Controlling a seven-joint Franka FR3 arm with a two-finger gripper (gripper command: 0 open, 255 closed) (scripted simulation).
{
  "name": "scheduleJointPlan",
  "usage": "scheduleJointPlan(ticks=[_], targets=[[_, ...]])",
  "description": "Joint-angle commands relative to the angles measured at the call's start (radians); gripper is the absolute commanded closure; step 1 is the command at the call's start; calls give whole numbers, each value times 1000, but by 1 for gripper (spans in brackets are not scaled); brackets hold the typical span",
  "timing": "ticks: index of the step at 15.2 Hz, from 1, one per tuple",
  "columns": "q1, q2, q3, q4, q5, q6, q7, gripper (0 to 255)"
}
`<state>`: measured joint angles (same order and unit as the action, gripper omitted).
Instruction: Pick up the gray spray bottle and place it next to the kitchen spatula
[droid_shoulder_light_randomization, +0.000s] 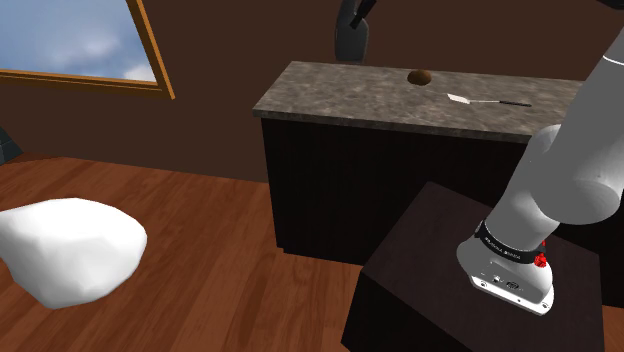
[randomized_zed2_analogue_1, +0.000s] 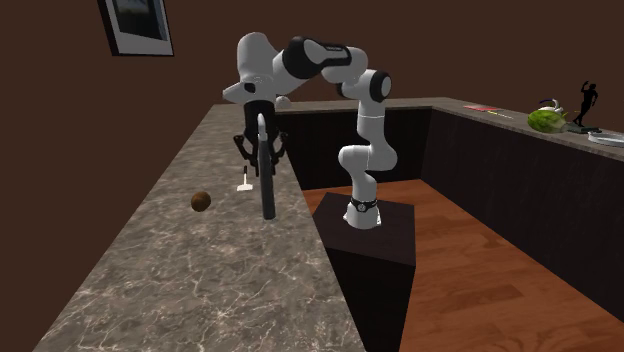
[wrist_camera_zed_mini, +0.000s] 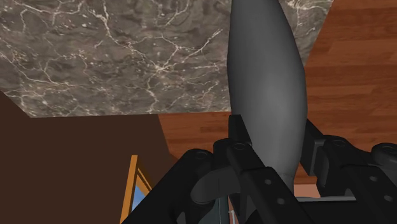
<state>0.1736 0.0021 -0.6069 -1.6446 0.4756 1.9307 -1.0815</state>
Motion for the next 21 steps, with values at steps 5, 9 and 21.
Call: scheduleJointPlan(ticks=[5,9,21], targets=[[-8,25,-7,106,6,-83,26,255],[-17,47,-14,182,15,-142,42,255],[-79,159,-39,474,92,-346,83,255]])
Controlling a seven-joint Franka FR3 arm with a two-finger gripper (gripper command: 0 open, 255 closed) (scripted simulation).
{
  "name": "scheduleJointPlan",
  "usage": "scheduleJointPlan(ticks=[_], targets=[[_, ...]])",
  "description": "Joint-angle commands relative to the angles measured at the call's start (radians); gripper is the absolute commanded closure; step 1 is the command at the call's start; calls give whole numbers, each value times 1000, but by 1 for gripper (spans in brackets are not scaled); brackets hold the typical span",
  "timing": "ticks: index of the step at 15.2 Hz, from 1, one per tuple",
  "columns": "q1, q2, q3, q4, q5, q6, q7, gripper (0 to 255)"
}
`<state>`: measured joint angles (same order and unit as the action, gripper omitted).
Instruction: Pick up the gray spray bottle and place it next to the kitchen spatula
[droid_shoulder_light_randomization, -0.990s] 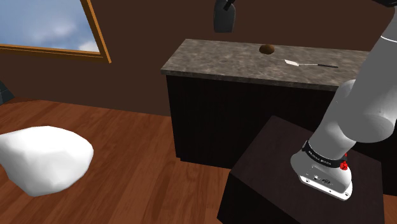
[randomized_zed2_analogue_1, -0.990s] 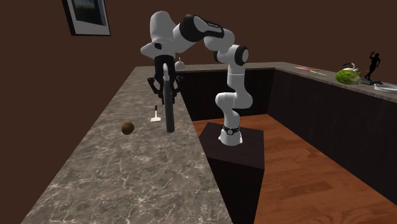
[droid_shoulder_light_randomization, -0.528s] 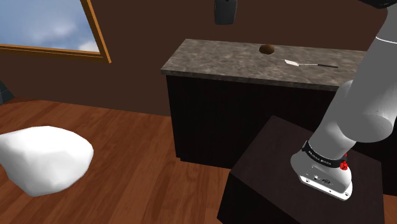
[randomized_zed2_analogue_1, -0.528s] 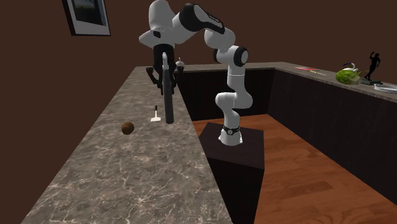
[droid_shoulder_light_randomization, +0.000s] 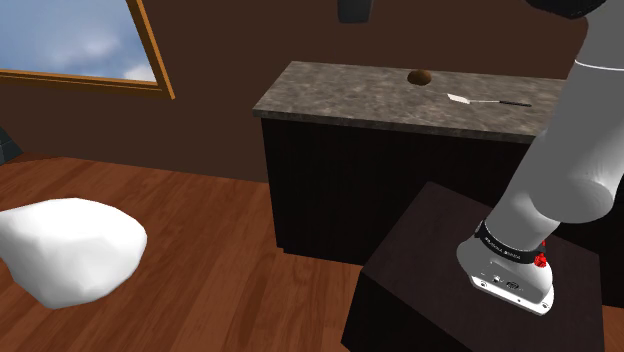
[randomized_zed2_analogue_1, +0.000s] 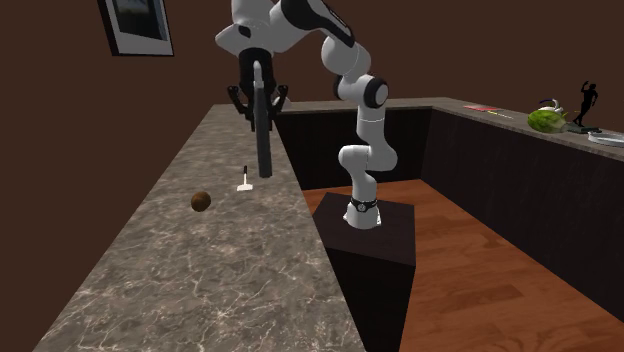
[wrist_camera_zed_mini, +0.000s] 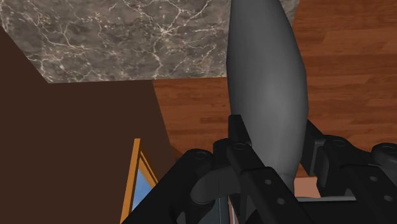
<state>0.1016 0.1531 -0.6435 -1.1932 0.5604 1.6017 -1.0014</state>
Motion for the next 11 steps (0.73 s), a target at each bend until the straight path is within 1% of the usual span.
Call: scheduleJointPlan(ticks=[1,4,7,9,10,11], targets=[[-16,22,-4,53,18,-37,6,255],[-53,68,-9,155,57,-102,19,255],[-107,127,-9,280,110,-176,38,255],[-160,178,-5,387,157,-234,57,255],[-195,210,1,455,187,-268,70,255],[-245,253,11,544,226,-309,90,255]])
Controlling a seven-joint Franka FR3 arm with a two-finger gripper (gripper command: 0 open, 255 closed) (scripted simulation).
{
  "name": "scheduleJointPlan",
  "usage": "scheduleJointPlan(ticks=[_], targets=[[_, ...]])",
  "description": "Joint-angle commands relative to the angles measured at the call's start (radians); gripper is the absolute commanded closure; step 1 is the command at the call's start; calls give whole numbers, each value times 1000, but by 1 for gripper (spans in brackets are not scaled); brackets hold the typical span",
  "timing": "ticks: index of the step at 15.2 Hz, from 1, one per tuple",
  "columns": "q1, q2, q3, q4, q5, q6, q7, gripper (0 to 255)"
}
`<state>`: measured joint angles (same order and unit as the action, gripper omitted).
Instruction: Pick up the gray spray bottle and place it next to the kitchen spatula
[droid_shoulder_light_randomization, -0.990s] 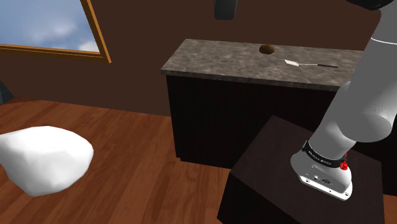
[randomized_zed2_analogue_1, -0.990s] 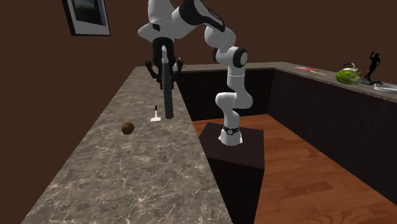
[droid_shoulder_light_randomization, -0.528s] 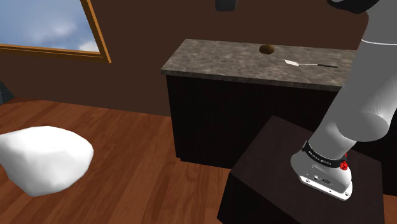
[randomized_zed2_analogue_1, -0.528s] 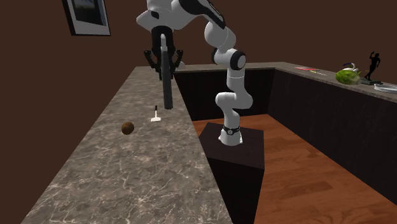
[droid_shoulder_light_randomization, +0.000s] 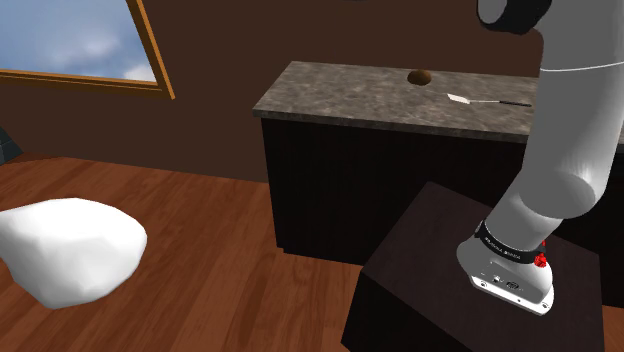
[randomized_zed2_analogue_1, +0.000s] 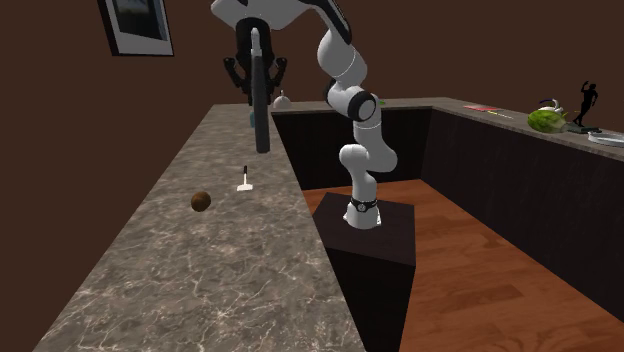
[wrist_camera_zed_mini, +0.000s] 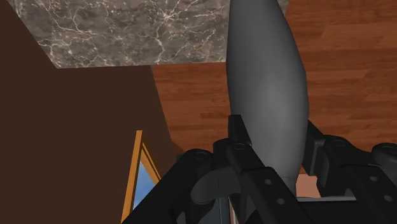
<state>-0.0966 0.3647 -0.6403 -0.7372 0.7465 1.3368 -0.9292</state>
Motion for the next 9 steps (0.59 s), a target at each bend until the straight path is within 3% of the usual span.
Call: scheduleJointPlan(ticks=[1,2,4,7,9], targets=[[-104,88,26,183,79,-84,43,255],[-5,-21,-6,0,-1,-26,-4,255],[103,-150,-51,-186,-92,28,-44,255],[180,-308,-56,-367,-213,78,-64,255],[200,-401,-42,-458,-280,98,-67,255]])
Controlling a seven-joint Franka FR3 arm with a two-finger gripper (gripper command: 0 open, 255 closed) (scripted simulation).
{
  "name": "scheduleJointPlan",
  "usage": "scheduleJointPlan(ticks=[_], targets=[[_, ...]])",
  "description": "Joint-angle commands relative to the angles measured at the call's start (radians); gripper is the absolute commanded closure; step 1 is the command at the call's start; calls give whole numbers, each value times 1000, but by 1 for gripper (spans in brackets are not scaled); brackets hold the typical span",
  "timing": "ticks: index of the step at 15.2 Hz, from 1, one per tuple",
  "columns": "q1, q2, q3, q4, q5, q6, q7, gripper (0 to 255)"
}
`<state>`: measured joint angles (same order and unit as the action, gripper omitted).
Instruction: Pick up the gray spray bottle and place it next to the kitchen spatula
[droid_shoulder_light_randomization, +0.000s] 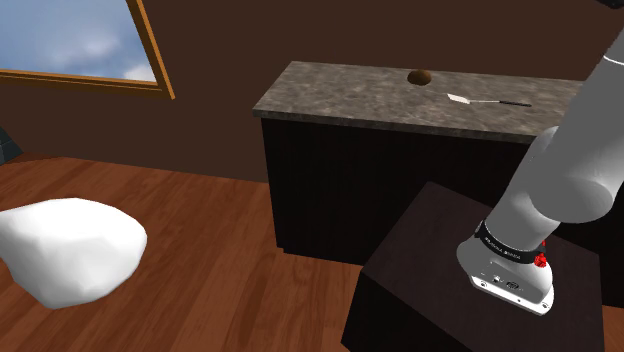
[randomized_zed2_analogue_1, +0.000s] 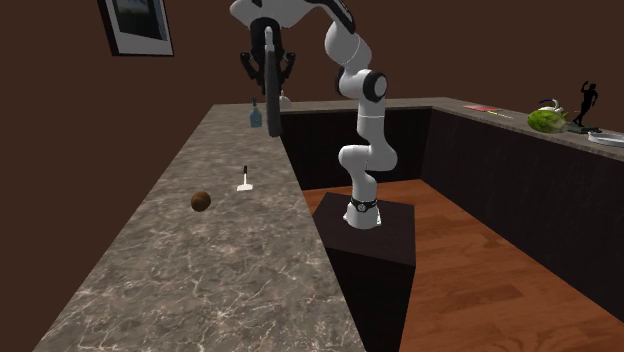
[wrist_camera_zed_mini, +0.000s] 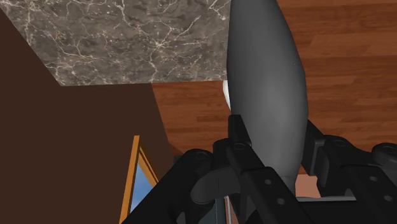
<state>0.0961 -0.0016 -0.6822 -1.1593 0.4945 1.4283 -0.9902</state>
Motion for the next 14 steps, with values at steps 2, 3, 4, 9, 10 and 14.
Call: scheduleJointPlan(ticks=[2,3,4,9,10,14], targets=[[12,-118,17,-110,-85,17,-8,255],[11,-157,25,-143,-110,18,-9,255],[6,-194,34,-173,-133,18,-10,255],[-32,-355,65,-288,-218,-8,-24,255],[-41,-382,68,-305,-232,-17,-28,255],[-80,-482,73,-356,-277,-64,-52,255]])
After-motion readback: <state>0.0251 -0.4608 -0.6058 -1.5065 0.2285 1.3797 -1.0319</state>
